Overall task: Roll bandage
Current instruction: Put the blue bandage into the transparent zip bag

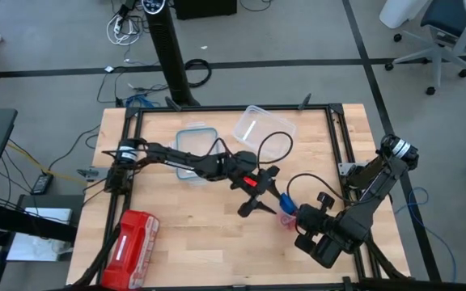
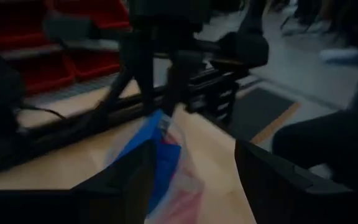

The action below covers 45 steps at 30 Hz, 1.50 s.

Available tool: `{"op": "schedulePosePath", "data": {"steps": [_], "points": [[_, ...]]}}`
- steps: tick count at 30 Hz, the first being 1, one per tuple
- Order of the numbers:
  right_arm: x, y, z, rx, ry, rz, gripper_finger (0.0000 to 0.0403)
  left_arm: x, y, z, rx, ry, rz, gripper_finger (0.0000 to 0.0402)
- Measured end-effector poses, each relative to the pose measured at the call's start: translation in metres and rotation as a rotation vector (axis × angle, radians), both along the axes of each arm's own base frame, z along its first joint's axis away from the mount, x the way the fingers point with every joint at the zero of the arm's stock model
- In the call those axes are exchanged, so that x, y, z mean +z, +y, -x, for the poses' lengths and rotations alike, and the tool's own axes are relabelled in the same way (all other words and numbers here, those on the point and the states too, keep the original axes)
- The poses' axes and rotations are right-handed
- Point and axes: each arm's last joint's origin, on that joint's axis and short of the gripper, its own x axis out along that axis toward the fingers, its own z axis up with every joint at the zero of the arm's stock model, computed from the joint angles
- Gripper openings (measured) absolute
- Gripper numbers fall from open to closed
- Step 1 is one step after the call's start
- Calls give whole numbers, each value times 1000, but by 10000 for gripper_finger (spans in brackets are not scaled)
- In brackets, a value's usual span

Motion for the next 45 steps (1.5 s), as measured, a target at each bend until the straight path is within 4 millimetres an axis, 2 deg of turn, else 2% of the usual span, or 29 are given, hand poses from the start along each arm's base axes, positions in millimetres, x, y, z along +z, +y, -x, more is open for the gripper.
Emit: {"op": "schedulePosePath", "data": {"steps": [5,10,18,23,28,33,41,45], "points": [[0,0,0,-1,-8,3,30,19,0,10,86,74,-187,223],[1,0,-5,51,-38,33,17,43,-14,15,123,186,-455,223],[1,-18,-22,123,29,114,36,46,-34,25,109,236,-658,223],[2,-29,-28,189,99,155,20,45,-47,28,174,223,-821,223],[13,-42,-28,222,94,155,22,46,-57,30,190,182,-983,223],[19,-46,-29,254,72,163,35,47,-57,29,198,163,-1001,223],[20,-44,-32,290,55,164,17,47,-57,28,131,118,-1112,223],[20,-43,-34,302,39,161,32,47,-57,29,90,102,-1168,223]]}}
